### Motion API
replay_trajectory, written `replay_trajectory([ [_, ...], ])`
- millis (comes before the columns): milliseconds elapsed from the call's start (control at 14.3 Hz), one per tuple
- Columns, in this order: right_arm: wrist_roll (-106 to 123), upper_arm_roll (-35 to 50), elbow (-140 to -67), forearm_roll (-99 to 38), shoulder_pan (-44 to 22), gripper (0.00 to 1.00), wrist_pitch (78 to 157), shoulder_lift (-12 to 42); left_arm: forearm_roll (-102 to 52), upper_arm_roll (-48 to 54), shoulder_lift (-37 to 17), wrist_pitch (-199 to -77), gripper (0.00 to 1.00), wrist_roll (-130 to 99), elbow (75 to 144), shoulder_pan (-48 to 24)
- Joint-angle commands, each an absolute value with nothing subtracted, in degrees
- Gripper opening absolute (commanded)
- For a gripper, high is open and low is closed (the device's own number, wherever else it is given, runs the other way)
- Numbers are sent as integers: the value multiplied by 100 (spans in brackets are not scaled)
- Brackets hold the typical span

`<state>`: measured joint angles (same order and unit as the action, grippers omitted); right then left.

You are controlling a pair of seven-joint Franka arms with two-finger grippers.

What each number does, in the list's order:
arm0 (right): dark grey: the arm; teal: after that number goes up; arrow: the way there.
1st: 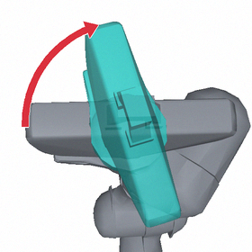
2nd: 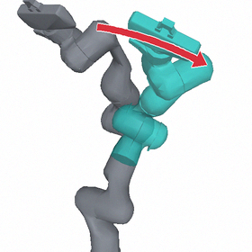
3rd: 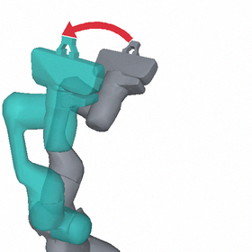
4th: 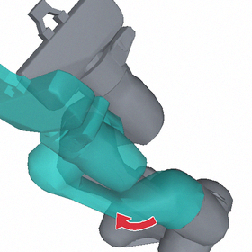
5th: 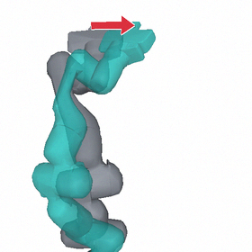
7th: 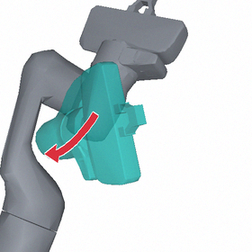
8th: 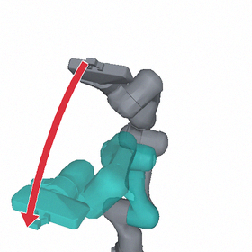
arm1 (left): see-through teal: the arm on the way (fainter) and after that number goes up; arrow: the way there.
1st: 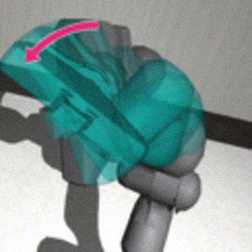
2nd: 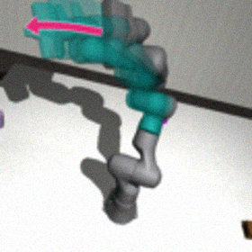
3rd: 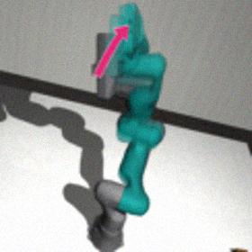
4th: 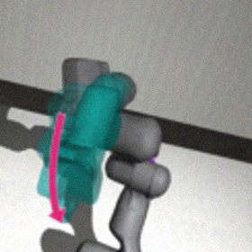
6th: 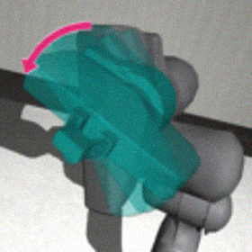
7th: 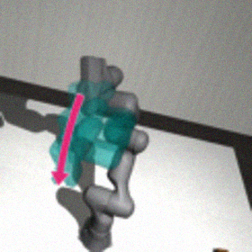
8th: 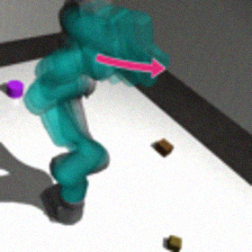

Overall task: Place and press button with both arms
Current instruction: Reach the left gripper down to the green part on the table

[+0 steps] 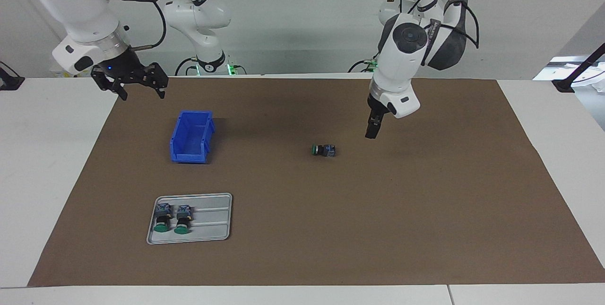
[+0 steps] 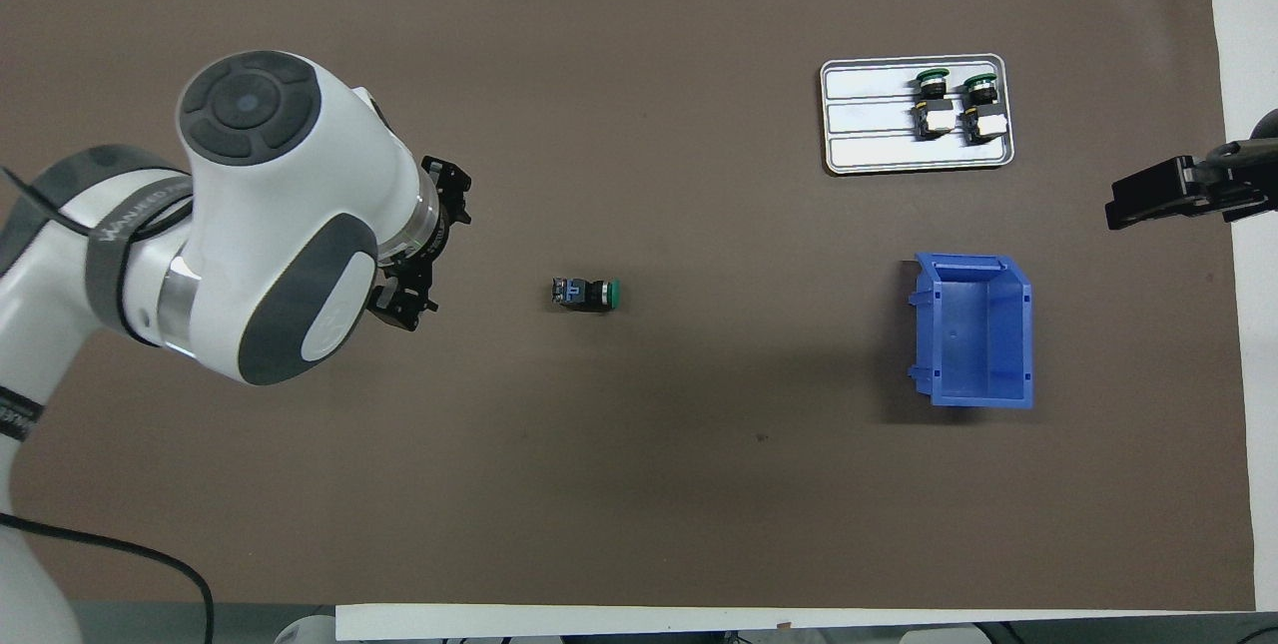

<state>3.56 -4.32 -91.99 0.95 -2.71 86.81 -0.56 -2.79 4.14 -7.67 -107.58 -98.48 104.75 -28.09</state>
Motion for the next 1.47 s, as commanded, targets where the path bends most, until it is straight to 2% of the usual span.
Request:
replay_trajectory([
  [0, 457, -720, -9447, 141, -308, 99, 8745, -158, -325, 334, -1150, -11213, 99, -10632, 10336, -3093],
  [420, 563, -809, -9483, 123, -290, 99, 8728, -211, -255, 308, -2003, -11628, 99, -11706, 10046, -3848],
  [1050, 580, -809, -9475, 79, -299, 99, 8684, -211, -53, 316, -2408, -12251, 99, -12208, 10204, -4017],
  [1400, 580, -809, -9475, 79, -308, 99, 8684, -211, -53, 316, -2426, -12463, 97, -12357, 10371, -4052],
])
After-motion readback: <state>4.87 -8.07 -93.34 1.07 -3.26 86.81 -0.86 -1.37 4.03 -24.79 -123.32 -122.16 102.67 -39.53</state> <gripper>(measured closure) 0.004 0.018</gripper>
